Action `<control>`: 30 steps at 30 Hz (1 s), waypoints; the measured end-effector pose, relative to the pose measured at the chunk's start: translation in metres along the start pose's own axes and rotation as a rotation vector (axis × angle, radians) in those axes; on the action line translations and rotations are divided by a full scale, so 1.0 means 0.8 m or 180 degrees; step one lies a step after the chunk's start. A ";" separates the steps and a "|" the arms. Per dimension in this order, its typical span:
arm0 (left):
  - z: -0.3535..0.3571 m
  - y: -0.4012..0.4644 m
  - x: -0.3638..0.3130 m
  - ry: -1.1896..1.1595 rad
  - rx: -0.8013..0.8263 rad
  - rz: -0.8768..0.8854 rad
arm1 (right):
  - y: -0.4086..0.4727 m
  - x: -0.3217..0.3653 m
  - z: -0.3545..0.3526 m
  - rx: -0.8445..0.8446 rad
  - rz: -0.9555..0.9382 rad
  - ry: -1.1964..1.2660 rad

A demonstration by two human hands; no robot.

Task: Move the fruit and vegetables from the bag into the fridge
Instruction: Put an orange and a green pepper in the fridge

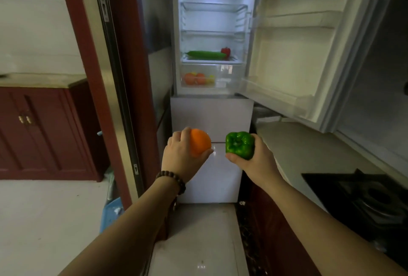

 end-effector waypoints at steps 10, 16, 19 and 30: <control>0.051 0.250 0.065 0.0028 -0.0207 0.0054 | 0.264 0.001 0.043 -0.0084 -0.0035 0.0110; 0.074 0.370 0.104 -0.0027 -0.0376 0.0185 | 0.381 0.003 0.068 -0.0305 -0.0021 0.0186; 0.090 0.433 0.126 -0.0067 -0.0438 0.0286 | 0.437 0.004 0.088 -0.0387 -0.0090 0.0157; 0.150 0.681 0.199 -0.0511 -0.0483 0.0567 | 0.690 0.059 0.144 -0.0673 -0.0375 -0.0054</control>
Point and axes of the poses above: each hand's wrist, its own y-axis towards the middle knuckle, its own z-axis out of the palm, x = y × z, the point moved 8 cm from there along y, towards the middle knuckle, and after that the axes turned 8 degrees about z, right-handed, at the moved point
